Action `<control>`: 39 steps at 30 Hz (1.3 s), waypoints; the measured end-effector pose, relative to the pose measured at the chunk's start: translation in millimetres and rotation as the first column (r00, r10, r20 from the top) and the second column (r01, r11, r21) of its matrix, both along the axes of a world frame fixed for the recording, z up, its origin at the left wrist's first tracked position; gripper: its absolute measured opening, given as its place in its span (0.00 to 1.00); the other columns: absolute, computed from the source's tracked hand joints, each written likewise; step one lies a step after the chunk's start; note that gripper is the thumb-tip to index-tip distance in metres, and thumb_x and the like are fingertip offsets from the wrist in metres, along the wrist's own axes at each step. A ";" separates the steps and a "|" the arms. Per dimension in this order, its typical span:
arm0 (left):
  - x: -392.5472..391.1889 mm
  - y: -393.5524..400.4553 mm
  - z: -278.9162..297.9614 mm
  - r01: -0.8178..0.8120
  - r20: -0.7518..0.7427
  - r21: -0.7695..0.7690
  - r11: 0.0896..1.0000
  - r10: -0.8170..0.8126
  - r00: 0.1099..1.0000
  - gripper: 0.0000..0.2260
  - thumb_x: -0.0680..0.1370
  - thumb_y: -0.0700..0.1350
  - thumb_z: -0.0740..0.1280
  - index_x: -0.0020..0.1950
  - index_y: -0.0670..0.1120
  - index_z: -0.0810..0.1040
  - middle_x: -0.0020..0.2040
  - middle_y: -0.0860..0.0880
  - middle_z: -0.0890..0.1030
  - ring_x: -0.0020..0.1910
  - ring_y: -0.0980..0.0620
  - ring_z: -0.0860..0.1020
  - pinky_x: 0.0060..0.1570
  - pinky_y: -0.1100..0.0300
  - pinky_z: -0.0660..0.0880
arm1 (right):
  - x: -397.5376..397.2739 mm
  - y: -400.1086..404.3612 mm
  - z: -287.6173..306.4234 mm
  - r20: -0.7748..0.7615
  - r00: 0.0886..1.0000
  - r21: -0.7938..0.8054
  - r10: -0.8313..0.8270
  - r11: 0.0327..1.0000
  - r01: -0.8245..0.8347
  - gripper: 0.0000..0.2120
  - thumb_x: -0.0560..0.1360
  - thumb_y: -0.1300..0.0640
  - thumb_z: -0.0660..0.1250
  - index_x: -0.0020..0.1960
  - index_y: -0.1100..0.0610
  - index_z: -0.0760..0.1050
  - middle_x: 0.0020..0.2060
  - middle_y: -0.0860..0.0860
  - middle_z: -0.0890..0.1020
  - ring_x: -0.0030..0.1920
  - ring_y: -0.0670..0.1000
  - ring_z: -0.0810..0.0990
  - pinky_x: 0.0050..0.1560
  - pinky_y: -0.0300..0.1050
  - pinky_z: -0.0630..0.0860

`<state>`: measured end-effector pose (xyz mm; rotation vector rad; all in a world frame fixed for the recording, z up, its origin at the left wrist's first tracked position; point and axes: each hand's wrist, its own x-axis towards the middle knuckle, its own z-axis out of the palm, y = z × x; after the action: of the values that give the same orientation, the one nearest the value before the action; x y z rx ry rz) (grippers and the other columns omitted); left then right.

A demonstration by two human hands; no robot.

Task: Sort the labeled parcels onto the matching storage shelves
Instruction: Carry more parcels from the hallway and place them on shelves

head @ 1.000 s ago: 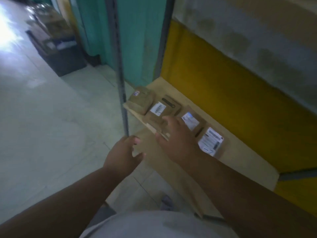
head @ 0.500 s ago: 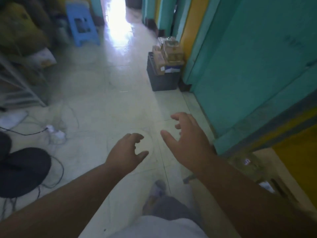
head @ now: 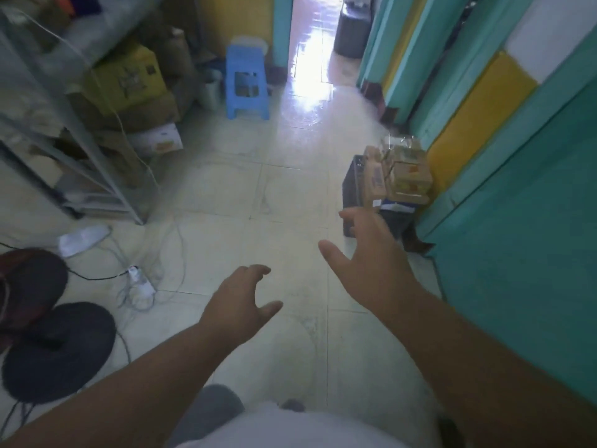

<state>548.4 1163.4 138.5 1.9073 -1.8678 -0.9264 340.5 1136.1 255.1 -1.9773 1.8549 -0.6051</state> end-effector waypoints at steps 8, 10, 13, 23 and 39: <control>-11.7 -229.3 -14.0 0.040 -0.038 0.003 0.999 -0.040 0.998 0.28 0.75 0.56 0.73 0.72 0.53 0.70 0.65 0.52 0.75 0.55 0.55 0.78 0.56 0.59 0.76 | -21.3 -214.3 -24.6 0.050 0.993 0.034 -0.106 0.994 0.105 0.27 0.76 0.40 0.67 0.71 0.45 0.63 0.68 0.46 0.71 0.67 0.49 0.71 0.64 0.53 0.76; -32.8 -286.6 -4.9 0.105 -0.045 0.030 0.994 -0.104 0.994 0.27 0.75 0.56 0.73 0.71 0.53 0.71 0.65 0.52 0.75 0.54 0.54 0.78 0.55 0.58 0.76 | -39.3 -253.8 -15.1 0.051 0.982 0.060 -0.183 0.982 0.180 0.28 0.77 0.41 0.67 0.72 0.47 0.63 0.70 0.48 0.69 0.68 0.51 0.70 0.65 0.53 0.74; -79.6 -378.0 12.3 0.241 -0.027 0.029 0.970 -0.241 0.970 0.27 0.75 0.57 0.73 0.71 0.54 0.70 0.64 0.53 0.76 0.53 0.55 0.78 0.54 0.58 0.76 | -82.3 -306.8 0.2 0.031 0.952 0.043 -0.305 0.952 0.304 0.28 0.77 0.42 0.66 0.73 0.48 0.63 0.69 0.48 0.69 0.67 0.50 0.70 0.60 0.46 0.75; -290.8 -616.4 1.1 0.454 -0.057 0.037 0.890 -0.451 0.890 0.24 0.75 0.57 0.73 0.68 0.55 0.71 0.63 0.54 0.76 0.52 0.54 0.78 0.50 0.59 0.80 | -270.1 -479.0 -30.3 -0.044 0.831 0.027 -0.554 0.831 0.555 0.28 0.76 0.42 0.67 0.71 0.51 0.66 0.62 0.49 0.73 0.56 0.44 0.69 0.46 0.34 0.66; -455.4 -927.8 -115.5 0.637 -0.113 0.405 0.656 -0.655 0.747 0.20 0.75 0.53 0.72 0.66 0.55 0.73 0.55 0.57 0.78 0.49 0.55 0.79 0.45 0.58 0.80 | -413.6 -760.0 -131.2 -0.116 0.645 0.266 -0.755 0.602 0.753 0.30 0.76 0.42 0.67 0.73 0.51 0.64 0.67 0.51 0.71 0.63 0.49 0.72 0.51 0.40 0.68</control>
<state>93.0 235.6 23.1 1.4237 -2.6210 -1.6318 -73.1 376.0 124.0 -0.9126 2.5857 -0.4939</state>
